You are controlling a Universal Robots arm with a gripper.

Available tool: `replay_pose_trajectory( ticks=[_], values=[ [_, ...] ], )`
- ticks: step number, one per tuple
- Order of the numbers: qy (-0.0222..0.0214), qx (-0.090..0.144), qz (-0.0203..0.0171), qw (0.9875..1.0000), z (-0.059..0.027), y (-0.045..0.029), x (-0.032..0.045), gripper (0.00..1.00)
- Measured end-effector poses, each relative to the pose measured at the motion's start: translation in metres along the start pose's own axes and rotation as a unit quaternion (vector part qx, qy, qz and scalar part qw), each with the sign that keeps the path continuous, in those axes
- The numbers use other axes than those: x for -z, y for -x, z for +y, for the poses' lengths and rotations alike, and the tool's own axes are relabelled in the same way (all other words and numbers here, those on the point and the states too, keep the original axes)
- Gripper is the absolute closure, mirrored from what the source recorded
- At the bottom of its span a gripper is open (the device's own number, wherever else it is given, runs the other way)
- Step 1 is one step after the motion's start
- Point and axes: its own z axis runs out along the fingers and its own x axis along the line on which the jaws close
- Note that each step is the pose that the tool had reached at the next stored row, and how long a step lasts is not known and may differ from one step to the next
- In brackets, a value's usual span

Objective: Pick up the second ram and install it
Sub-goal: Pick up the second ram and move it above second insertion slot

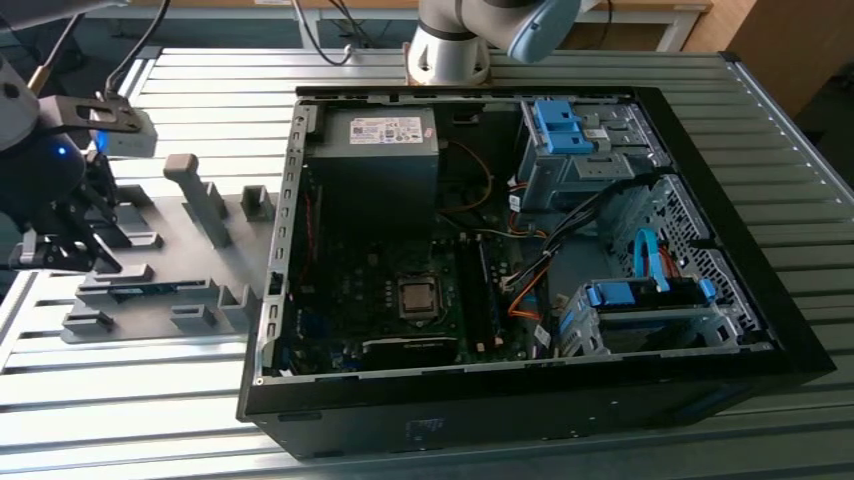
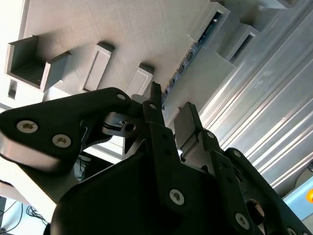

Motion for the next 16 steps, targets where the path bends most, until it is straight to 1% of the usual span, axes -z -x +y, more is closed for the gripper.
replay_pose_trajectory(
  ticks=[5, 10, 16],
  values=[
    [-0.0003, -0.006, -0.0001, 1.0000, -0.0002, -0.0004, -0.0080, 0.62],
    [-0.0004, -0.008, -0.0002, 1.0000, -0.0002, -0.0006, -0.0128, 0.62],
    [-0.0004, -0.008, -0.0003, 1.0000, -0.0004, -0.0015, -0.0206, 0.62]
  ],
)
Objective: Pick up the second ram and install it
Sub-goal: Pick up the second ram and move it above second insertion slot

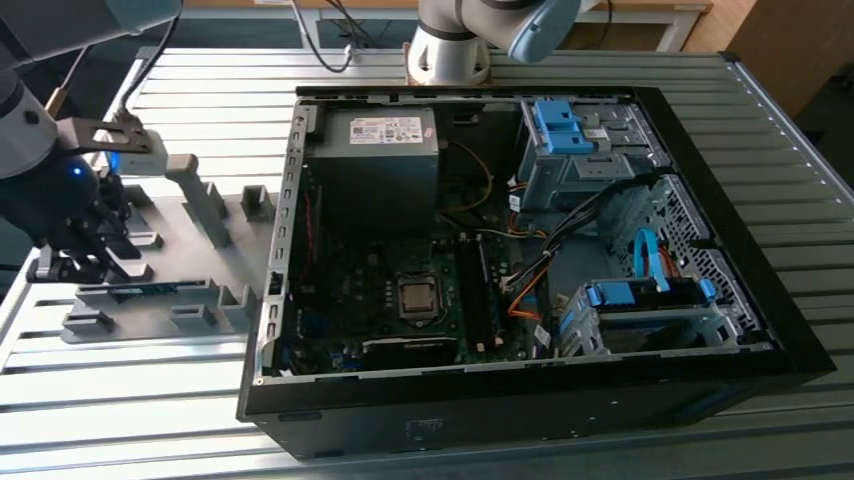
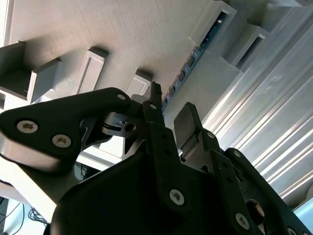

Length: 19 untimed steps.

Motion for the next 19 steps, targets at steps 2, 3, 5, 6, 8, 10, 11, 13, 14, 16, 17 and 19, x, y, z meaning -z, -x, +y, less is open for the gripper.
replay_pose_trajectory(
  ticks=[2, 3, 5, 6, 8, 10, 11, 13, 14, 16, 17, 19],
  values=[
    [0.0000, 0.000, 0.0000, 1.0000, -0.0001, -0.0002, -0.0022, 0.62],
    [0.0000, 0.000, 0.0000, 1.0000, -0.0001, -0.0003, -0.0034, 0.62],
    [0.0000, 0.000, 0.0000, 1.0000, -0.0001, -0.0005, -0.0058, 0.62],
    [0.0000, 0.000, 0.0000, 1.0000, -0.0002, -0.0006, -0.0069, 0.62],
    [0.0000, 0.000, 0.0000, 1.0000, -0.0002, -0.0009, -0.0093, 0.62],
    [0.0000, 0.000, 0.0000, 1.0000, -0.0002, -0.0012, -0.0114, 0.62],
    [0.0000, 0.000, 0.0000, 1.0000, -0.0003, -0.0013, -0.0125, 0.62],
    [0.0000, 0.000, 0.0000, 1.0000, -0.0003, -0.0015, -0.0145, 0.62],
    [0.0000, 0.000, 0.0000, 1.0000, -0.0003, -0.0017, -0.0157, 0.62],
    [0.0000, 0.000, 0.0000, 1.0000, -0.0004, -0.0020, -0.0178, 0.62],
    [0.0000, 0.000, 0.0000, 1.0000, -0.0004, -0.0020, -0.0186, 0.62],
    [0.0000, 0.000, 0.0000, 1.0000, -0.0004, -0.0021, -0.0203, 0.62]
  ],
)
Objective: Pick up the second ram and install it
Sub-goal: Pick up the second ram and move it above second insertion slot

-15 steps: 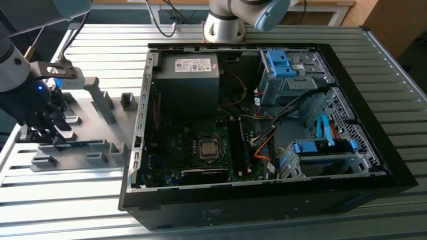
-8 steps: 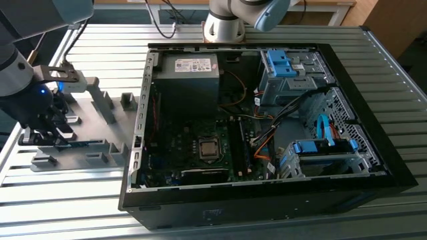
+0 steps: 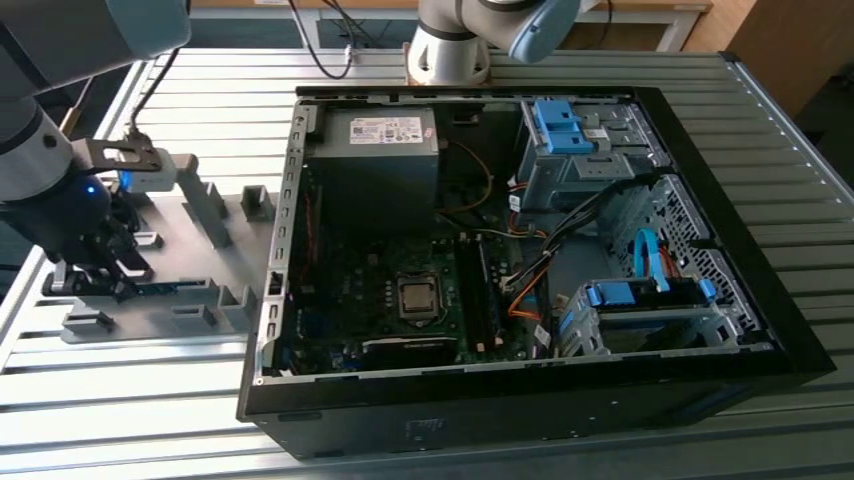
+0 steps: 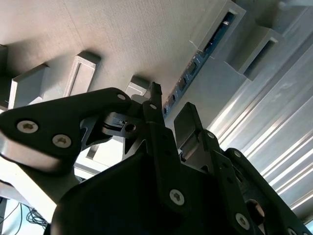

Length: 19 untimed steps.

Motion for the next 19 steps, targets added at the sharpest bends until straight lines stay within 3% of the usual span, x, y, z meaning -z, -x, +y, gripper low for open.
replay_pose_trajectory(
  ticks=[15, 19],
  values=[
    [0.0000, 0.000, 0.0001, 1.0000, -0.0002, -0.0008, -0.0104, 0.62],
    [0.0001, 0.000, 0.0001, 1.0000, -0.0002, -0.0009, -0.0116, 0.70]
  ],
)
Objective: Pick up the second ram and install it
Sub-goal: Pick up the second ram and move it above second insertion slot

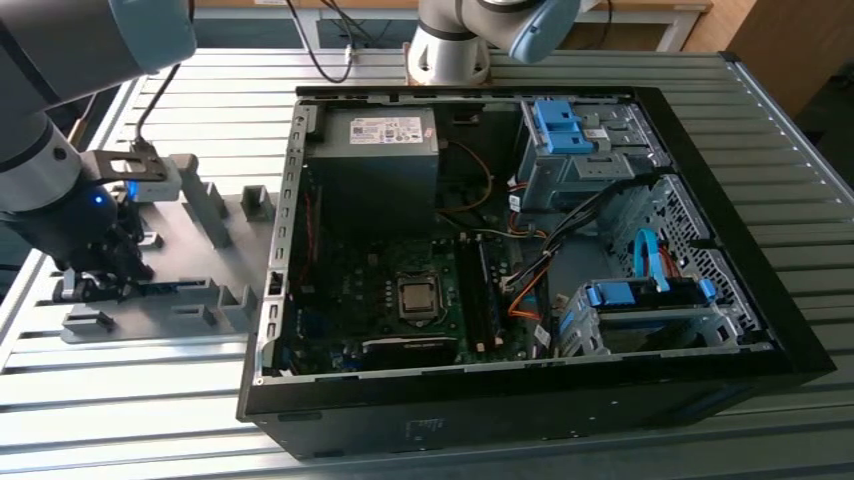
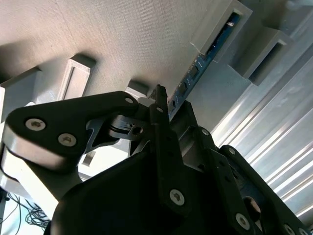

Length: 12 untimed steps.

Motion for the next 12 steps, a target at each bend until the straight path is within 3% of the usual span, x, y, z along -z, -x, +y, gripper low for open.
replay_pose_trajectory(
  ticks=[12],
  values=[
    [0.0001, 0.008, 0.0001, 1.0000, 0.0006, -0.0002, -0.0013, 0.70]
  ],
)
